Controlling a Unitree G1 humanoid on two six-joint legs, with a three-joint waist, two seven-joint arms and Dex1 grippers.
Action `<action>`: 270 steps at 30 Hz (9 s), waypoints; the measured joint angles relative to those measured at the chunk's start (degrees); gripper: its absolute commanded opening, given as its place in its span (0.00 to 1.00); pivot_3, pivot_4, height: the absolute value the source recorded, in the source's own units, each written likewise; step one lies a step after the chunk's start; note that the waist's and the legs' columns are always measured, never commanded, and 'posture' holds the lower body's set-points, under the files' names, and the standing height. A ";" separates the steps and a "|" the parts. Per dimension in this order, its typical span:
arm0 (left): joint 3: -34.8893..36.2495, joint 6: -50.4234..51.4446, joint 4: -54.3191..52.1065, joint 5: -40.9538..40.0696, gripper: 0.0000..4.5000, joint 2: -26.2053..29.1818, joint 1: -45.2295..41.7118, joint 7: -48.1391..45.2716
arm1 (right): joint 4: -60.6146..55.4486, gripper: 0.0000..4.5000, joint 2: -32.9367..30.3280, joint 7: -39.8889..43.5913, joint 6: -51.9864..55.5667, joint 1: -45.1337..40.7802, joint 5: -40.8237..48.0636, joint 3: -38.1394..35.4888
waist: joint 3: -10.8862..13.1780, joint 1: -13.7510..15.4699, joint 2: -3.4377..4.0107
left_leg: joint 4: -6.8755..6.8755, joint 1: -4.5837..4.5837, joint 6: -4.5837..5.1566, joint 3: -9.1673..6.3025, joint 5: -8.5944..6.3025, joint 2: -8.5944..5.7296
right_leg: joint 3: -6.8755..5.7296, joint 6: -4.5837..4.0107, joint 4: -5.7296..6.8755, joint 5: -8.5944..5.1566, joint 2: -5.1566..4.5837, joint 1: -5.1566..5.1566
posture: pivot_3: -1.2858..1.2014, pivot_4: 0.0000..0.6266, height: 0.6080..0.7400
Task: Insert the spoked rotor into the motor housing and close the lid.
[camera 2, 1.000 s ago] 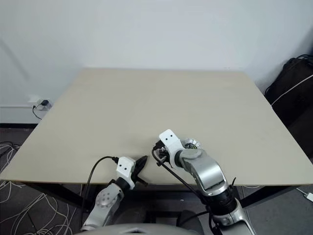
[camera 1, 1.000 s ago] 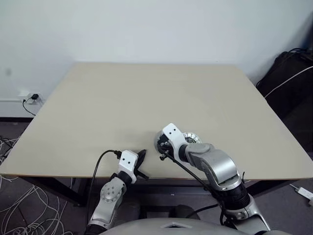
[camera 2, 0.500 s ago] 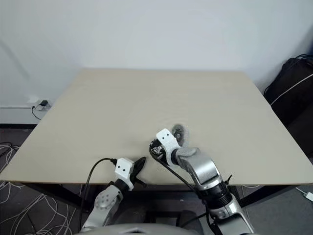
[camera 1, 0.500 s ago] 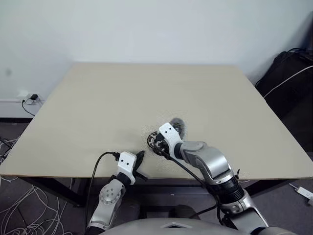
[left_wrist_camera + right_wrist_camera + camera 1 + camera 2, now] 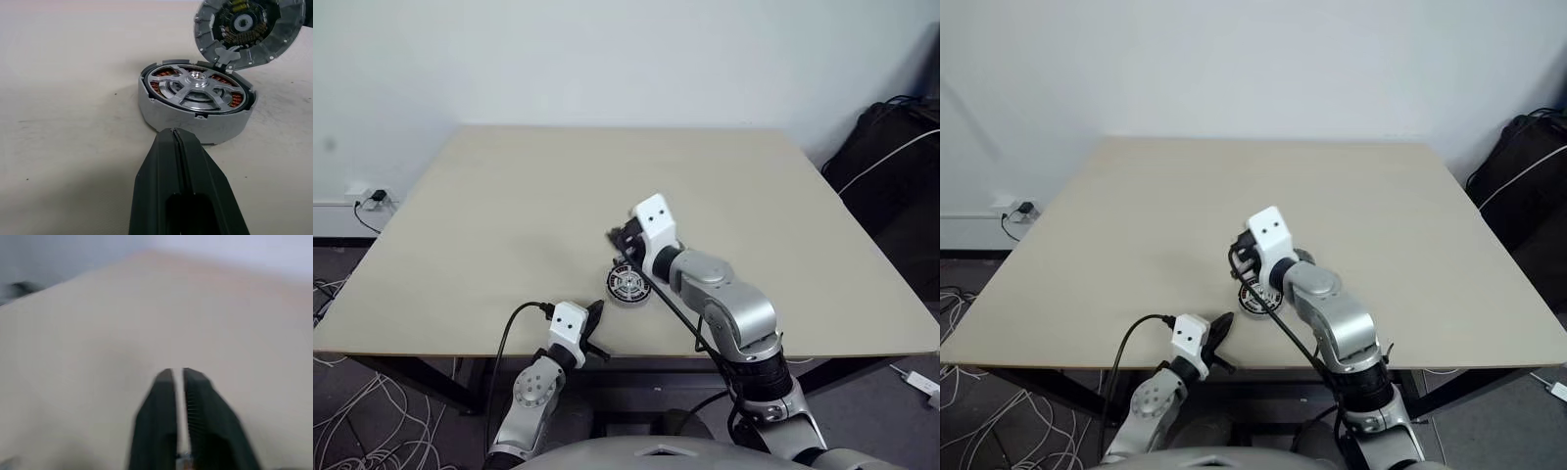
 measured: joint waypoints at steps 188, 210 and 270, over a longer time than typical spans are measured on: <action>0.14 4.36 -6.07 -0.99 0.00 1.57 1.73 0.69 | 45.38 0.73 -8.15 33.52 -28.24 -5.61 -2.26 6.82 | -0.66 -0.23 0.44 | -0.06 0.54 0.14 0.02 0.05 0.14 | 0.10 -0.24 0.24 0.39 0.03 0.19 | 0.52 0.00 1.00; 6.94 34.85 -15.11 -6.83 0.00 -4.94 -12.04 11.04 | 45.18 0.73 -8.00 31.23 -27.05 -5.79 -2.41 7.51 | -0.51 0.34 0.37 | -0.09 0.82 0.15 0.00 0.04 0.14 | -0.03 0.19 0.16 0.62 0.04 0.43 | 0.52 0.00 1.00; 0.91 63.68 12.08 -13.22 0.00 6.79 -43.63 -17.25 | 28.12 0.99 -10.84 28.51 -20.71 4.32 -2.38 6.93 | -0.16 -0.43 -0.22 | -0.62 0.89 -0.13 -0.13 0.21 0.13 | 0.06 -0.23 -0.26 0.64 0.06 0.42 | 0.52 0.00 1.00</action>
